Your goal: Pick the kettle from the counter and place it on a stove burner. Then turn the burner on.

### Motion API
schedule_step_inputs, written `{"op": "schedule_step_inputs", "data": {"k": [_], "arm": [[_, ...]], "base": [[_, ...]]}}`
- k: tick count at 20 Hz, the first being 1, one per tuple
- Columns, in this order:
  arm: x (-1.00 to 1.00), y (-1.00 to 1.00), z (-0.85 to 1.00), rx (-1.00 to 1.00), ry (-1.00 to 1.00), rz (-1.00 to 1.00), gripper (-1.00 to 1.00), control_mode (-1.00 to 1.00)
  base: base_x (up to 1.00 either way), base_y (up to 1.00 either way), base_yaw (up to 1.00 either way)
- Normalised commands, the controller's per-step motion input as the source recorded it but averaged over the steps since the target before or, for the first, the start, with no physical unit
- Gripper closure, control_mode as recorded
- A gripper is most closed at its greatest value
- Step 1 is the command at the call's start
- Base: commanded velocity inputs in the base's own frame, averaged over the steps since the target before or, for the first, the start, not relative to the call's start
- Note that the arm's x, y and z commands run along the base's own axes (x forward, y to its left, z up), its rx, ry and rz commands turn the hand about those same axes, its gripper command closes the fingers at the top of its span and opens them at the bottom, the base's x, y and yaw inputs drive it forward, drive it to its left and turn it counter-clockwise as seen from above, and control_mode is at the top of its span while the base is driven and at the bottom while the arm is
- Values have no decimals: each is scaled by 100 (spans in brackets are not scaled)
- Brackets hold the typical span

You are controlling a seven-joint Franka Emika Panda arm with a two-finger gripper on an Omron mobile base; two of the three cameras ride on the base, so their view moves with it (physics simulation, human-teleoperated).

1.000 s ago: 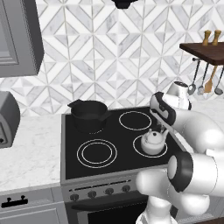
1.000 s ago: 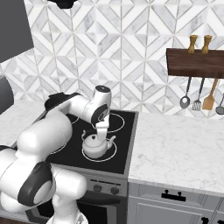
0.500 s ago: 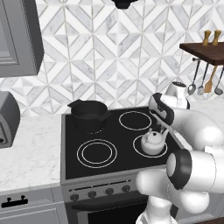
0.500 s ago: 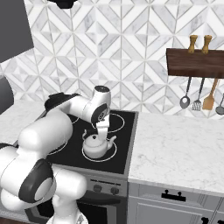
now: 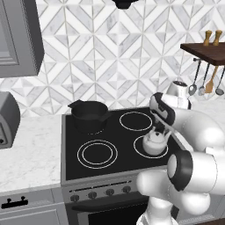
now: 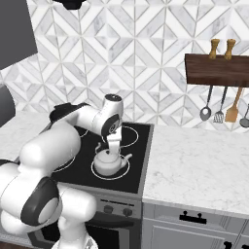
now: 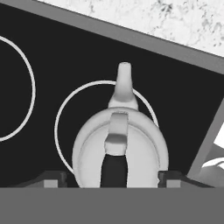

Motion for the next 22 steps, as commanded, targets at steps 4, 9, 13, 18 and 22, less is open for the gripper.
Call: {"op": "schedule_step_inputs", "data": {"k": [4,9,13,18,22], "arm": [[-19,1,64,0,-10,0,-100,-100],[-82,18,60,-7,-28,4,-100,-100],[-93,36,2,-24,-28,12,-100,-100],[-25,21,0,-17,-8,6,-100,-100],[0,0,0,0,0,0,-100,-100]], "base": [[0,0,0],[0,0,0],[0,0,0],[0,0,0],[0,0,0]]}}
